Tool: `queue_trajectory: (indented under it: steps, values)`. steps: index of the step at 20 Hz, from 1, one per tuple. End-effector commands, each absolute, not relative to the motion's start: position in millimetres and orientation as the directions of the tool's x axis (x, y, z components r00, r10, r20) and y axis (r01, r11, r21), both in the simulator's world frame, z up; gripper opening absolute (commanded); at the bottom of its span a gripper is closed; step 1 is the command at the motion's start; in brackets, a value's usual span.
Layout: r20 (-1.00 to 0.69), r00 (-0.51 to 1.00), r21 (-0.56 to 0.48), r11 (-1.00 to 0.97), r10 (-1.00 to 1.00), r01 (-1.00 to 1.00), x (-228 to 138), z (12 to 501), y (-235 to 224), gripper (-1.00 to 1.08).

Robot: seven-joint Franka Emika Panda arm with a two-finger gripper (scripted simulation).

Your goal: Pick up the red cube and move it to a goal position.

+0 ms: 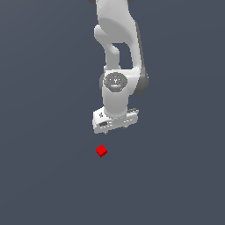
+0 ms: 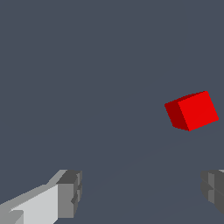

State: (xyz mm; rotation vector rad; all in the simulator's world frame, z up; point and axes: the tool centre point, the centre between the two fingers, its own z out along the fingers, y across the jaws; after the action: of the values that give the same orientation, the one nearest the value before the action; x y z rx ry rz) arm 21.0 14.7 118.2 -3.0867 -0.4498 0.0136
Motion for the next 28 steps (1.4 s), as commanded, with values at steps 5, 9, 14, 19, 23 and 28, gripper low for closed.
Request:
queue_trajectory:
  steps: [5,9,14,19,23,28]
  values:
    - [-0.003,0.908,-0.015,-0.908,0.418,0.418,42.0,80.5,-16.0,1.00]
    - [-0.001,0.871,-0.010,-0.870,0.492,0.492,57.0,59.0,-32.0,1.00]
    - [-0.001,0.829,-0.005,-0.829,0.559,0.559,73.1,38.8,-45.9,1.00]
    - [0.000,0.800,-0.002,-0.800,0.600,0.600,84.6,26.3,-53.5,1.00]
    - [0.000,0.787,0.000,-0.787,0.617,0.617,89.7,21.1,-56.5,1.00]
    - [0.000,0.783,0.000,-0.783,0.622,0.622,91.7,20.0,-56.7,1.00]
